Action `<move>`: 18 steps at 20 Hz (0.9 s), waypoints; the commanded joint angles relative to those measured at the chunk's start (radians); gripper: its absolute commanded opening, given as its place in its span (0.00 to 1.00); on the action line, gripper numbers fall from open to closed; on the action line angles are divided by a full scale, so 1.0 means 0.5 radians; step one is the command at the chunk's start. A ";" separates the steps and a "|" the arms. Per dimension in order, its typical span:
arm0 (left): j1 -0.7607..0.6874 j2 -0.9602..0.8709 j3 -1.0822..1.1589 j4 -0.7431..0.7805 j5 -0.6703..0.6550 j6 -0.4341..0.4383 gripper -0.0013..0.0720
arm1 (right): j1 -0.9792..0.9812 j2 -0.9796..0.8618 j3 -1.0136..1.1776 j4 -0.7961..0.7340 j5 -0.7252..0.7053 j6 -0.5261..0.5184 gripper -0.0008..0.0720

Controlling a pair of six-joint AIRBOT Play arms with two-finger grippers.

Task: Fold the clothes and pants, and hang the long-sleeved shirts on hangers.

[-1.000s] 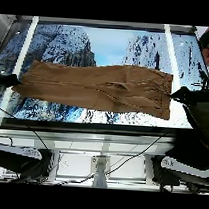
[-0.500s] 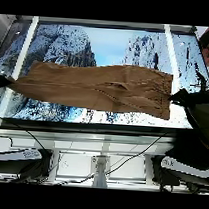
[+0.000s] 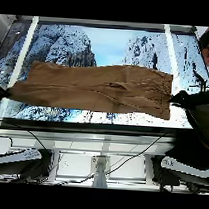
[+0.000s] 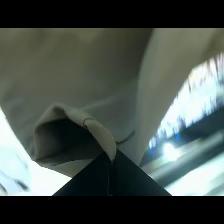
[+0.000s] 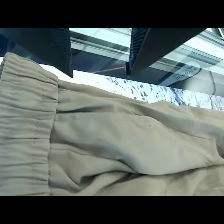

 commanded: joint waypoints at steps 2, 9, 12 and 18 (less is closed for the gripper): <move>0.003 0.005 -0.304 0.481 0.092 0.087 0.04 | 0.000 0.001 -0.001 -0.020 0.005 0.001 0.51; -0.017 0.011 -0.539 0.798 0.556 0.074 0.04 | 0.000 0.001 -0.001 -0.034 0.013 0.002 0.51; -0.032 0.013 -0.539 0.969 0.747 -0.037 0.04 | 0.000 0.001 -0.001 -0.034 0.060 0.003 0.51; -0.121 0.034 -0.539 1.101 1.126 -0.161 0.04 | 0.000 0.001 -0.001 -0.031 0.184 0.025 0.51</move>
